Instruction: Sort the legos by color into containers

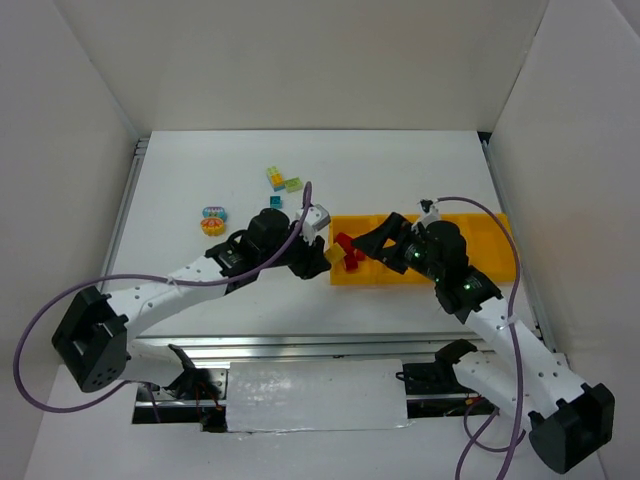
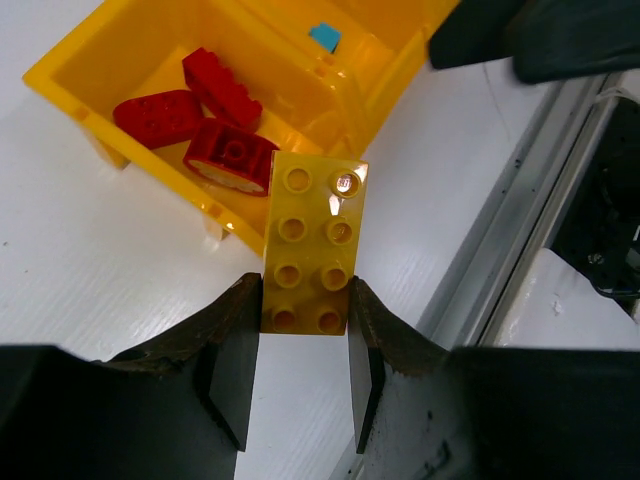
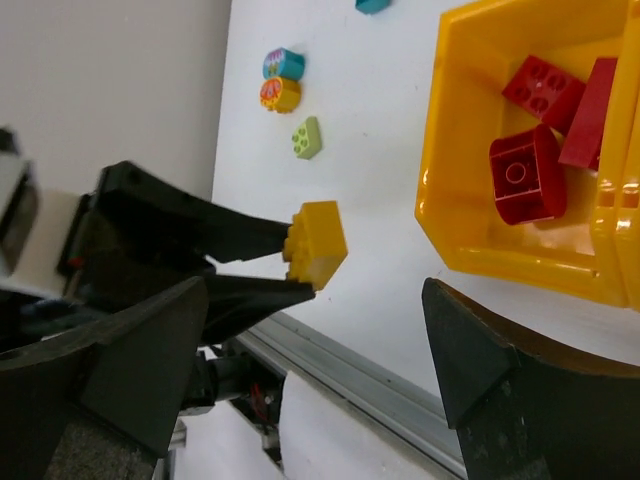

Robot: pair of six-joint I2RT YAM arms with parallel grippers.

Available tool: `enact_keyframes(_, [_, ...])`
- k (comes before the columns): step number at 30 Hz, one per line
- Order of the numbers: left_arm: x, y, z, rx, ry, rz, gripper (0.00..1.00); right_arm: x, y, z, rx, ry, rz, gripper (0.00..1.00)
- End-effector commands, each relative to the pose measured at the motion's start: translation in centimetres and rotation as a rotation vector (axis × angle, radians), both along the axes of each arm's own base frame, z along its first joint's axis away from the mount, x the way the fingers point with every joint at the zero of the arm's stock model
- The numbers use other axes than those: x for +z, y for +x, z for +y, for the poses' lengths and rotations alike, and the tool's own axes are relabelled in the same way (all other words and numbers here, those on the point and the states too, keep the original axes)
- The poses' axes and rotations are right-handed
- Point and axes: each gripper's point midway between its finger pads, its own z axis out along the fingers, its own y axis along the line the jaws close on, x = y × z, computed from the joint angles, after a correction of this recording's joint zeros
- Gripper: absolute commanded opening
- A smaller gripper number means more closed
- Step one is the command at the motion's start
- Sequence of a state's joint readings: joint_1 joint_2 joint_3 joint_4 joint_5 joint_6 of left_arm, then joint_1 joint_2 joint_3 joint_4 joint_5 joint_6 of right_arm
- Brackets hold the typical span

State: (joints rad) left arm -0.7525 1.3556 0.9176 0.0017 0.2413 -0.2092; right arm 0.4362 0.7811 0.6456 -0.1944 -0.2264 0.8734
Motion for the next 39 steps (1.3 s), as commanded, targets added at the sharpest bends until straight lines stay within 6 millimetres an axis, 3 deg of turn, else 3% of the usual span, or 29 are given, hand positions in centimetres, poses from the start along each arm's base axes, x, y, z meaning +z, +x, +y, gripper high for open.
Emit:
enact_keyframes(1, [3.2, -0.8, -1.1, -0.063, -0.086, -0.092, 0.0, 1.1, 0.0, 1.6, 0.043, 0.074, -0.02, 0.94])
enact_keyframes(7, [5.8, -2.2, -2.2, -0.12, -0.153, -0.131, 0.0, -0.2, -1.4, 3.9, 0.167, 0.093, 0.016, 0.9])
enact_keyframes(13, [6.3, -3.1, -3.1, -0.169, -0.182, -0.124, 0.0, -0.5, -2.1, 5.5, 0.238, 0.129, 0.014, 0.84])
enact_keyframes(16, [6.5, -3.6, -3.4, -0.192, -0.198, -0.119, 0.0, -0.4, -1.8, 5.7, 0.241, 0.131, -0.006, 0.6])
enact_keyframes(21, [7.1, -4.6, -3.6, -0.226, -0.229, -0.122, 0.03, -0.9, -1.5, 6.0, 0.252, 0.126, -0.022, 0.41])
enact_keyframes(22, [7.0, -4.6, -3.6, -0.227, -0.228, -0.12, 0.05, -0.9, -1.5, 6.1, 0.257, 0.127, -0.033, 0.16])
enact_keyframes(23, [6.9, -4.7, -3.6, -0.229, -0.226, -0.119, 0.13, -0.5, -1.3, 6.2, 0.259, 0.134, -0.057, 0.0])
enact_keyframes(24, [6.9, -4.6, -3.6, -0.227, -0.224, -0.117, 0.22, -0.4, -1.3, 6.2, 0.261, 0.138, -0.068, 0.0])
enact_keyframes(26, [6.4, -4.4, -3.4, -0.201, -0.208, -0.096, 0.51, -0.5, -1.2, 6.0, 0.258, 0.127, -0.093, 0.0])
enact_keyframes(27, [6.3, -3.5, -3.2, -0.146, -0.193, -0.104, 0.99, -0.6, -0.9, 5.6, 0.235, 0.114, -0.096, 0.0])
enact_keyframes(29, [5.6, -2.5, -2.4, -0.068, -0.157, -0.082, 0.99, -1.5, 0.4, 4.2, 0.15, 0.047, -0.077, 0.0])
enact_keyframes(31, [5.5, -0.3, -1.0, 0.094, -0.112, -0.096, 1.0, -2.8, 1.9, 1.6, 0.039, -0.022, -0.022, 0.0])
enact_keyframes(33, [4.7, 1.5, 1.3, 0.273, -0.047, -0.075, 1.0, -4.2, 4.3, -2.8, -0.136, -0.095, 0.018, 0.0])
enact_keyframes(37, [3.4, 3.5, 5.3, 0.548, 0.028, -0.001, 0.99, -6.7, 5.9, -10.0, -0.375, -0.202, 0.099, 0.0])
enact_keyframes(39, [2.5, 3.6, 7.2, 0.629, 0.075, 0.032, 1.0, -6.7, 6.6, -13.2, -0.512, -0.266, 0.099, 0.0])
